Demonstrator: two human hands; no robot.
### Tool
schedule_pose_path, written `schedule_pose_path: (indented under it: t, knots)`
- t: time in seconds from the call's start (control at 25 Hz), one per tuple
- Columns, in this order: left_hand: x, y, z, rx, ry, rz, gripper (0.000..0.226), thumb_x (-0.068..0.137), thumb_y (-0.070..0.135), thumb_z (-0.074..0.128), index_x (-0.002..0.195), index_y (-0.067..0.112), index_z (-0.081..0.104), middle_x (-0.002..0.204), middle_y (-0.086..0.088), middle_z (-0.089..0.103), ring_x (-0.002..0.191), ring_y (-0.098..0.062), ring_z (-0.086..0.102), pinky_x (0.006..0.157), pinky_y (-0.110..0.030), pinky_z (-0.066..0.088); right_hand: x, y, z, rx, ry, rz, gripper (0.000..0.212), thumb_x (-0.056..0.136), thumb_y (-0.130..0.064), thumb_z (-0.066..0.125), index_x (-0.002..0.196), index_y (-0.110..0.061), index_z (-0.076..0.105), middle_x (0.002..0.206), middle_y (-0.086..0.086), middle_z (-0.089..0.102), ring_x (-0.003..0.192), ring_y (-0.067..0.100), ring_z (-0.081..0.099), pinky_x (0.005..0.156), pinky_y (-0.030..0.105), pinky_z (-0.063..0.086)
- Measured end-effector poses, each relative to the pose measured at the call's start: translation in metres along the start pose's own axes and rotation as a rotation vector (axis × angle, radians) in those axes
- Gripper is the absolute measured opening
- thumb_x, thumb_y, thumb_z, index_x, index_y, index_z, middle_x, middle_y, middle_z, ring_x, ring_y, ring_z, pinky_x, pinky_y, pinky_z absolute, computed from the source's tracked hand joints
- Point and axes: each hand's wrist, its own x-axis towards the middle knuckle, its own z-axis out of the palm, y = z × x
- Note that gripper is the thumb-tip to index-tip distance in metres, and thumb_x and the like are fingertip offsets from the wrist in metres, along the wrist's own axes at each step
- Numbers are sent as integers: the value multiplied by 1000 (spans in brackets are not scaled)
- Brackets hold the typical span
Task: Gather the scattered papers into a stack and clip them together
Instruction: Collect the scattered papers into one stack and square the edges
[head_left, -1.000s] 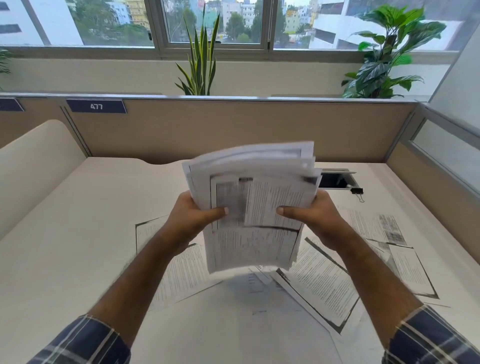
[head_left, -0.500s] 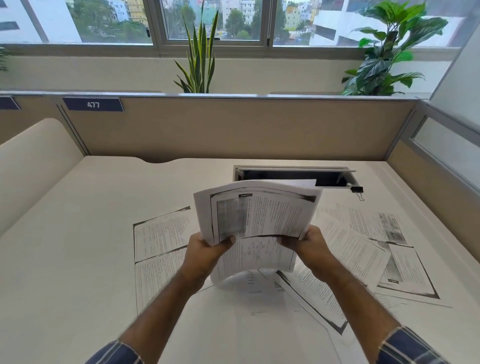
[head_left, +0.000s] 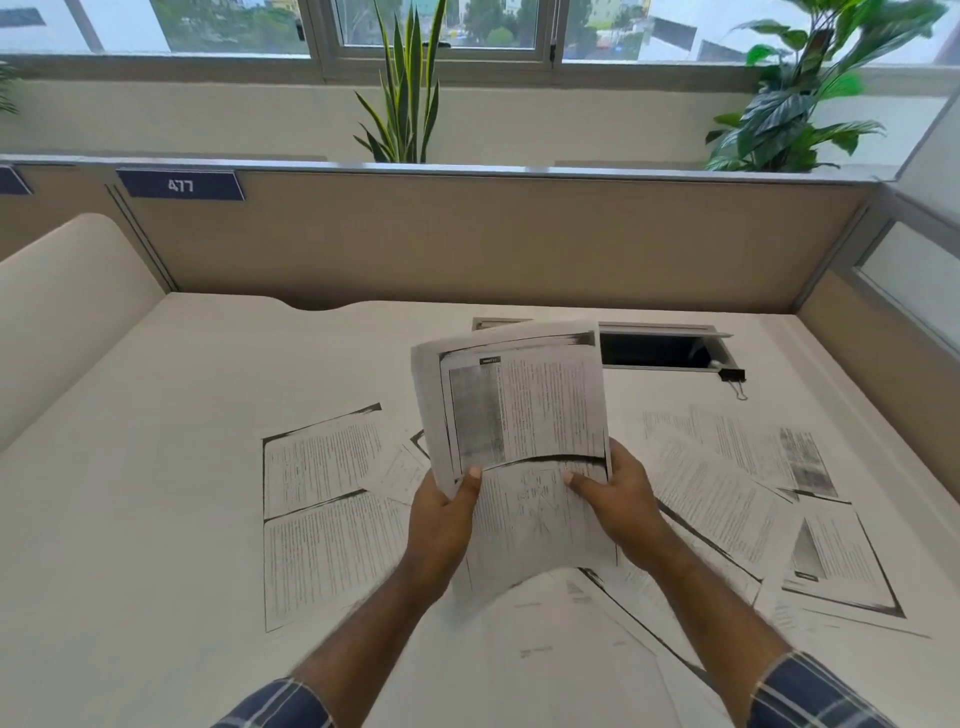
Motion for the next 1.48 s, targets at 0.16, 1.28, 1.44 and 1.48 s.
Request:
schedule_pose_path:
  t: [0.16, 1.28, 1.44, 1.48]
  knots:
    - [19, -1, 28, -125, 199, -236, 40, 101, 35, 54, 138, 20, 53, 130, -1, 66, 115, -20, 65, 95, -40, 56, 27, -9, 0, -115, 29, -11, 24, 89, -12, 68, 99, -31, 60, 101, -6, 71, 88, 11, 71, 62, 21, 57]
    - [53, -6, 33, 575, 379, 87, 22, 92, 12, 62, 113, 16, 69, 102, 1, 70, 100, -24, 62, 94, -51, 48, 83, 24, 10, -613, -37, 151, 28, 89, -19, 66, 116, -14, 67, 122, 4, 66, 111, 27, 61, 100, 52, 47]
    - [48, 6, 23, 535, 370, 353, 25, 91, 3, 61, 112, 12, 73, 97, -1, 71, 96, -22, 64, 89, -49, 54, 76, 16, 13, -329, -22, 137, 23, 86, -13, 70, 109, -19, 68, 112, 0, 71, 104, 22, 67, 93, 44, 55]
    - [47, 11, 20, 491, 350, 386, 24, 92, 3, 60, 111, 11, 73, 94, -1, 72, 91, -21, 66, 84, -48, 57, 75, 12, 14, -231, -32, 147, 22, 86, -11, 70, 106, -20, 68, 109, 0, 71, 102, 22, 69, 88, 41, 58]
